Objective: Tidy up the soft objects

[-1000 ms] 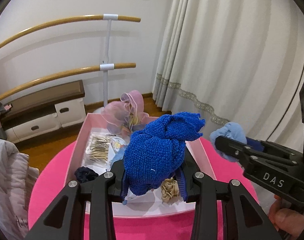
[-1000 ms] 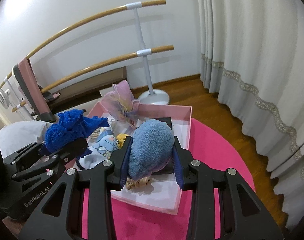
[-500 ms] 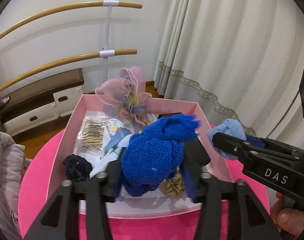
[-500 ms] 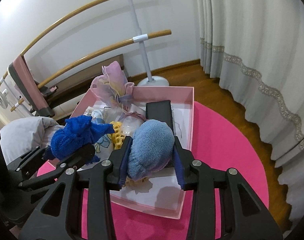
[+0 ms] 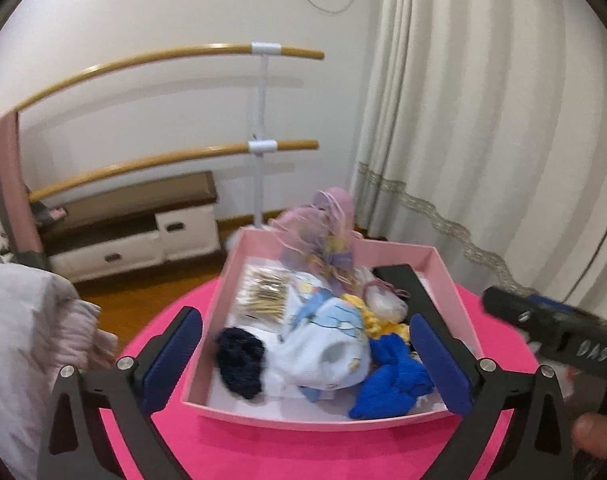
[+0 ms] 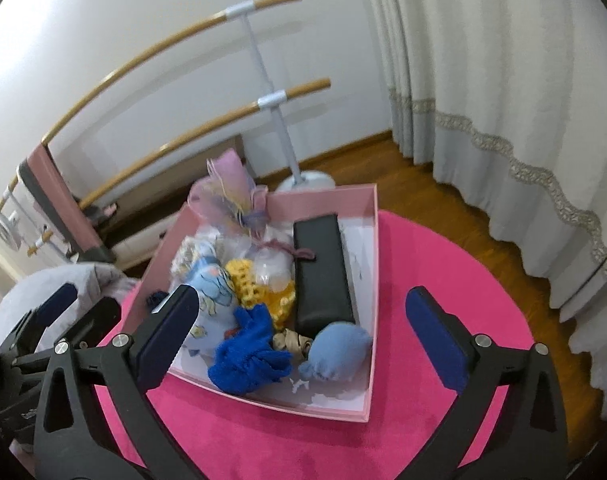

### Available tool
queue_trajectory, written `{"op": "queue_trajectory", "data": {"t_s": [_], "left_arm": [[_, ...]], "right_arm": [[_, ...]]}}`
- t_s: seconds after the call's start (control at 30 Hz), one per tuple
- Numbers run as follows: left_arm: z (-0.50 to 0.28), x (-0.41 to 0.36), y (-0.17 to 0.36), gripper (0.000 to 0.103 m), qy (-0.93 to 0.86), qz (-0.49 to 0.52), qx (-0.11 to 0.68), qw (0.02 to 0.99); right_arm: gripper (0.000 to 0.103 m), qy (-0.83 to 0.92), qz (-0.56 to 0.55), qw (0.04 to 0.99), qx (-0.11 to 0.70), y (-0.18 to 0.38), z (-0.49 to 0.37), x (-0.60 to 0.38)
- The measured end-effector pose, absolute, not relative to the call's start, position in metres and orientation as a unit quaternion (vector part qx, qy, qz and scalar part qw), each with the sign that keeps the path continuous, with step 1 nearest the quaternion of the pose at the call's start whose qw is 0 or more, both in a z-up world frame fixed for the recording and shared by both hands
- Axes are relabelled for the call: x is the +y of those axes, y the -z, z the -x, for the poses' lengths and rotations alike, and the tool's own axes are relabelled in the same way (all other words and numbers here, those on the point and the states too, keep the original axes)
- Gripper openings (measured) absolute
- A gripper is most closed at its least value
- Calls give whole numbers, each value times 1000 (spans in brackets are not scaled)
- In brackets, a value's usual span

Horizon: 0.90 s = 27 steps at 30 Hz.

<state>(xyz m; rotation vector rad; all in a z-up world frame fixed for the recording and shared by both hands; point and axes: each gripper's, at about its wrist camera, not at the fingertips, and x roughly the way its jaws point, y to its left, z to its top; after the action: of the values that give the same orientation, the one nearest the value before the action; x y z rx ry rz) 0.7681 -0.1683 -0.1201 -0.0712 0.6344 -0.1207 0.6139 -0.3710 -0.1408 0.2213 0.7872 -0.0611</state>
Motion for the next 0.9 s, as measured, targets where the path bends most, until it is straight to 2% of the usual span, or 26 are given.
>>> {"op": "queue_trajectory", "data": {"t_s": [0.2,0.53,0.9], "left_arm": [[-730,-170,112,103,39,17,284,958],[-602,-141,97,103,34,8,250,968],[-474,-135,79,103,41,-8,223,974]], "right_arm": [[103,36,-97,929,355,115,-586,-359],[103,60,-77,950,296,74,-489,-333],[103,70,-50,962,261,55,-383,-300]]}}
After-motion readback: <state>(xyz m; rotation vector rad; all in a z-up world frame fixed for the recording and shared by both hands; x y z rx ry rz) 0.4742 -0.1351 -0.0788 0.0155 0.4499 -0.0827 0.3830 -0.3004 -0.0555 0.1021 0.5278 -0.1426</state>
